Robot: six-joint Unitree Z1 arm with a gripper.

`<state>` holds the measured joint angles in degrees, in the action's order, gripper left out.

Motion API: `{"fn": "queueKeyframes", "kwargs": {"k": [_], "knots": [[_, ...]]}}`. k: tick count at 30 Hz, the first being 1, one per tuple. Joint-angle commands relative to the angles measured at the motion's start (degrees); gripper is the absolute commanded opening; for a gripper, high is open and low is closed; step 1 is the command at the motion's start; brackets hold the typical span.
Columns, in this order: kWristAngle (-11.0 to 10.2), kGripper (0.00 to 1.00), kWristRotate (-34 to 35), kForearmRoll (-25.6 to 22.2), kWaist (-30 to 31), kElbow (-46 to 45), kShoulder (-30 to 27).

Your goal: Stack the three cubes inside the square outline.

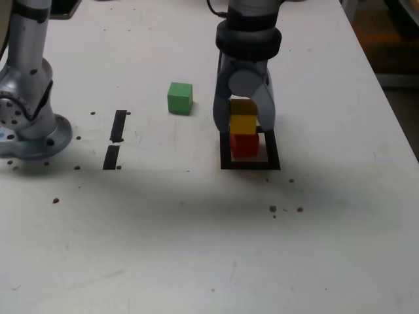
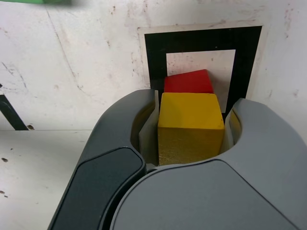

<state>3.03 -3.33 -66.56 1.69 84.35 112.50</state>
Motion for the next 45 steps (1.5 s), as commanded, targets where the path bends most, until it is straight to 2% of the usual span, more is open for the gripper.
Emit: {"fn": "queueKeyframes", "kwargs": {"k": [1, 7, 14, 17, 28, 32, 36, 42, 45], "knots": [[-0.02, 0.06, -0.1, 0.17, -0.09, -0.15, 0.11], [0.16, 0.19, -0.1, 0.03, -0.09, -0.64, 0.18], [1.65, 0.55, -0.14, -0.69, -0.1, -1.14, 0.15], [2.1, 0.67, -0.31, -0.52, -0.09, -1.1, 0.1], [2.23, 0.87, -1.47, 0.61, -0.1, -1.11, -0.38], [1.34, 0.93, -1.48, 0.4, -0.08, -1.07, -1.85], [-0.63, 0.96, -1.48, -1.06, -0.09, -0.97, -5.29], [-4.92, 0.97, -1.54, -7.01, -0.47, -0.48, -12.47], [-6.25, 0.98, -2.45, -9.92, -1.6, -1.57, -15.59]]}}
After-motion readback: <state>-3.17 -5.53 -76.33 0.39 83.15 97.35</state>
